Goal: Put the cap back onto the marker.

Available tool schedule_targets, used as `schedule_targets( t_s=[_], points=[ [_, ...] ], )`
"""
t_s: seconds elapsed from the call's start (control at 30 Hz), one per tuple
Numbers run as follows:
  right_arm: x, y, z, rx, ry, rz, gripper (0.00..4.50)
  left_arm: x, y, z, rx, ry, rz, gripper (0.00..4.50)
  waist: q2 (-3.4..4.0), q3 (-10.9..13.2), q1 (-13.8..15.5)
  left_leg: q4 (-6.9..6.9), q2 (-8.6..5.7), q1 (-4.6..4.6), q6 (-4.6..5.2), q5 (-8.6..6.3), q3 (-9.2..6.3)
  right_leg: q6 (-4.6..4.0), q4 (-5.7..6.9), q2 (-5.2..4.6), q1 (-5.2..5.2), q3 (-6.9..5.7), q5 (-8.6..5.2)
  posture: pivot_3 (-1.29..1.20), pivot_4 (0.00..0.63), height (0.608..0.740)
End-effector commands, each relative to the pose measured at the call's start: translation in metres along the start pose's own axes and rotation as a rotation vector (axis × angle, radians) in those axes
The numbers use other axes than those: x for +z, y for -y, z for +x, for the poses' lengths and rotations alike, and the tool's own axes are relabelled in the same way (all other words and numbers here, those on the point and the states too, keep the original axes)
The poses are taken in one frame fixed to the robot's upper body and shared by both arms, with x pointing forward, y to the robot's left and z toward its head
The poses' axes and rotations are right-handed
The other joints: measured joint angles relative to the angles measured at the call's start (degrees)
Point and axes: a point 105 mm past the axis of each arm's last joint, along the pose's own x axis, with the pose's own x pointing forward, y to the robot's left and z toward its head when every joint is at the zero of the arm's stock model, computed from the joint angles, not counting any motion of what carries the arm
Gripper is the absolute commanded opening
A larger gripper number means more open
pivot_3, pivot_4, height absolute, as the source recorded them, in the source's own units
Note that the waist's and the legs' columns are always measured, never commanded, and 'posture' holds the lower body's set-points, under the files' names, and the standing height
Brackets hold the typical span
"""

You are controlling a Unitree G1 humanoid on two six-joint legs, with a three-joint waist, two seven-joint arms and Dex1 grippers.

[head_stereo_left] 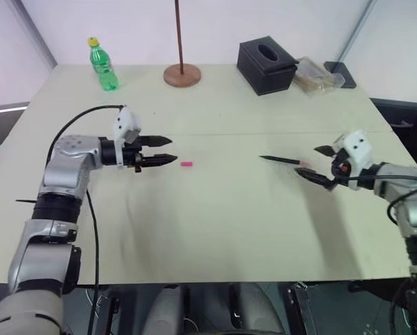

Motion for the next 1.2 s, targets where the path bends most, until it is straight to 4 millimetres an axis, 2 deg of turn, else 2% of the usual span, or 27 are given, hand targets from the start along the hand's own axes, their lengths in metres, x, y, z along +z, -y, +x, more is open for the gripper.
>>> schedule_targets(
  t_s=[0.03, 0.23, 0.43, 0.67, 0.97, 1.2],
  points=[
    [0.011, 0.003, 0.012, 0.027, 0.022, -0.093, 4.5, 0.018, -0.004, -0.005, 0.028, 0.045, 0.064, 2.71, 0.0, 0.0, 0.02, 0.0, 0.0, 0.0, 0.0, 0.0, 0.0, 0.0, 0.0, 0.0, 0.0, 0.0, 0.0, 0.0, 0.15, 0.74],
    [0.016, 0.007, 0.037, 0.085, 0.003, -0.164, 4.5, 0.025, 0.005, -0.011, -0.027, 0.022, 0.101, 2.71, 0.03, 0.02, -0.12, 0.0, -0.01, 0.0, -0.01, 0.01, 0.0, 0.0, 0.0, -0.01, -0.01, 0.0, 0.0, 0.0, 0.15, 0.74],
    [0.009, 0.011, 0.049, 0.159, -0.049, -0.182, 4.5, 0.032, 0.004, -0.015, -0.022, 0.016, 0.118, 2.71, 0.1, 0.06, 0.0, -0.01, -0.03, 0.0, -0.03, 0.01, -0.01, 0.0, 0.01, -0.01, -0.01, 0.0, 0.0, 0.0, 0.15, 0.74],
    [-0.003, 0.018, 0.048, 0.188, -0.106, -0.098, 4.5, 0.034, 0.007, -0.018, 0.006, 0.034, 0.112, 2.71, 0.15, 0.1, -0.18, 0.0, -0.03, 0.0, -0.03, 0.02, -0.01, 0.0, 0.01, -0.02, -0.02, 0.01, 0.0, 0.0, 0.15, 0.74],
    [0.002, 0.02, 0.052, 0.175, -0.063, -0.085, 4.5, 0.033, 0.009, -0.022, 0.05, 0.047, 0.095, 2.71, 0.18, 0.12, -0.21, -0.01, -0.02, 0.0, -0.06, 0.03, -0.02, 0.0, 0.05, -0.01, -0.03, 0.01, 0.0, 0.0, 0.15, 0.74],
    [0.004, 0.018, 0.055, 0.176, -0.051, -0.064, 4.5, 0.032, 0.009, -0.018, 0.056, 0.057, 0.087, 2.71, 0.19, 0.12, -0.2, 0.0, -0.03, 0.0, -0.07, 0.04, -0.01, 0.0, 0.05, -0.02, -0.03, 0.02, 0.0, 0.0, 0.15, 0.74]
  ],
)
